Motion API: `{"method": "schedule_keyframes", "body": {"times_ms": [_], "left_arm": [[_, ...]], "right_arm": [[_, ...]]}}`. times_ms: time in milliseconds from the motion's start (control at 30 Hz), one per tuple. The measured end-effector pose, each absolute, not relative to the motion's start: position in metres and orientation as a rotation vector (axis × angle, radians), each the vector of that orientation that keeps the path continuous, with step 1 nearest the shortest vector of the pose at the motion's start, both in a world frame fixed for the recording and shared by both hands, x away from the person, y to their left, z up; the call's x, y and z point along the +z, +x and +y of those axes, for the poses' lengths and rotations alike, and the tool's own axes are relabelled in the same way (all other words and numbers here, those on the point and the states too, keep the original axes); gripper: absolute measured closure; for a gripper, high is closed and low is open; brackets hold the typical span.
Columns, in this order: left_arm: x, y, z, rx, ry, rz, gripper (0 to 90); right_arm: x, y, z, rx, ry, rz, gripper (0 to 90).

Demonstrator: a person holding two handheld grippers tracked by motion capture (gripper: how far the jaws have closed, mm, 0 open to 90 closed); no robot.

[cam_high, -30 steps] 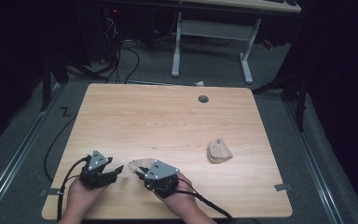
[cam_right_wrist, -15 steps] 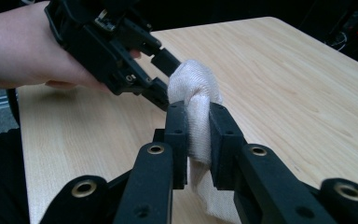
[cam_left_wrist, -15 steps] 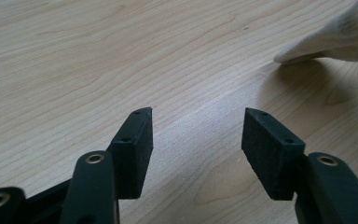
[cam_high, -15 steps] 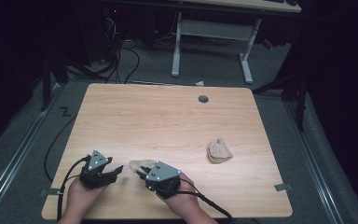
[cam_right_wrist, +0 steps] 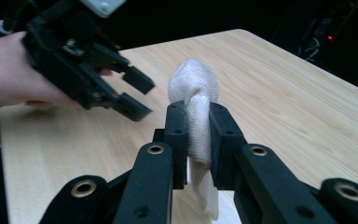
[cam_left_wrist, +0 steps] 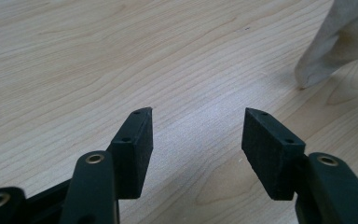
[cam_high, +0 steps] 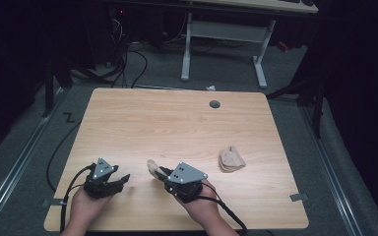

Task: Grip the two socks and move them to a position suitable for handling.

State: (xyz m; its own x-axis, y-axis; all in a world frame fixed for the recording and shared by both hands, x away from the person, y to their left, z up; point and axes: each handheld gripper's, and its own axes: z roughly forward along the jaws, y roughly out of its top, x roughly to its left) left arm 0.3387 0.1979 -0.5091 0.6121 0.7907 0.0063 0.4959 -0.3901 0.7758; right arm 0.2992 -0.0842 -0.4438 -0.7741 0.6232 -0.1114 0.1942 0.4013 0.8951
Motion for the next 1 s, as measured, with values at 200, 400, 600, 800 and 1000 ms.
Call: {"method": "schedule_keyframes", "body": {"times_ms": [200, 400, 600, 800, 1000], "left_arm": [[-0.509, 0.338, 0.198, 0.491, 2.066, 1.01, 43.7], [-0.509, 0.338, 0.198, 0.491, 2.064, 1.009, 43.7], [-0.509, 0.338, 0.198, 0.488, 2.064, 1.008, 43.7], [-0.508, 0.337, 0.196, 0.487, 2.065, 1.0, 43.6], [-0.506, 0.337, 0.196, 0.484, 2.065, 0.994, 43.6]], "right_arm": [[-0.449, 0.31, -0.1, 1.315, 0.786, 2.213, 79.6], [-0.462, 0.322, -0.115, 1.271, 0.872, 2.208, 79.4], [-0.481, 0.337, -0.131, 1.214, 0.993, 2.225, 79.3], [-0.496, 0.344, -0.139, 1.148, 1.047, 2.256, 78.3], [-0.504, 0.349, -0.151, 1.088, 1.115, 2.248, 75.7]]}}
